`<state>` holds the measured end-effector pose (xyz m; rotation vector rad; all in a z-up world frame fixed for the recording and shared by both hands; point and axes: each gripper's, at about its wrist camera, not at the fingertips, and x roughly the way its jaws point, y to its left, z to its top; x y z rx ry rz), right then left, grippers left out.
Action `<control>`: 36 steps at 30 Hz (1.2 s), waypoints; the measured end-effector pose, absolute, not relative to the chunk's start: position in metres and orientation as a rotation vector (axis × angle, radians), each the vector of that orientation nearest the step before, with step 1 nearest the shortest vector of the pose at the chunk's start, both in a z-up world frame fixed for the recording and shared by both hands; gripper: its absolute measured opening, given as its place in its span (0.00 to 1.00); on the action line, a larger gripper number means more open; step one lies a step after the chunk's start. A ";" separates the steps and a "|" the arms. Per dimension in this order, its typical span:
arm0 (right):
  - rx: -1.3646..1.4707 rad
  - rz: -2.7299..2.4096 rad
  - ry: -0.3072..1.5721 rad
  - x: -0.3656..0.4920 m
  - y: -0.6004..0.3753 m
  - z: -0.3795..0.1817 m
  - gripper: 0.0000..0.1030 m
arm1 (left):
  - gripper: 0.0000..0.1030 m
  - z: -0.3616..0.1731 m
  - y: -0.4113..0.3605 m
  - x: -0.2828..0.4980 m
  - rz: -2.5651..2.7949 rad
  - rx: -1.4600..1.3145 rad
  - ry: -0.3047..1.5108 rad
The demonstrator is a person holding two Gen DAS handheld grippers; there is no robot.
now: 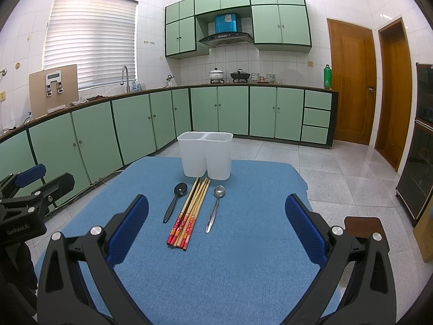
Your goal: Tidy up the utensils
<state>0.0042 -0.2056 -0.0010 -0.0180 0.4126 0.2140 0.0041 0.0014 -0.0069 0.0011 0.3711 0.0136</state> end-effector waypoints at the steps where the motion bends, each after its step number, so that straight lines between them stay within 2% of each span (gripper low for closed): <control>1: -0.018 0.215 0.414 0.005 -0.205 -0.001 0.95 | 0.94 -0.007 0.001 0.004 0.015 0.001 0.372; 36: -0.010 0.214 0.431 0.014 -0.206 -0.016 0.95 | 0.94 -0.009 -0.001 0.008 0.021 0.000 0.387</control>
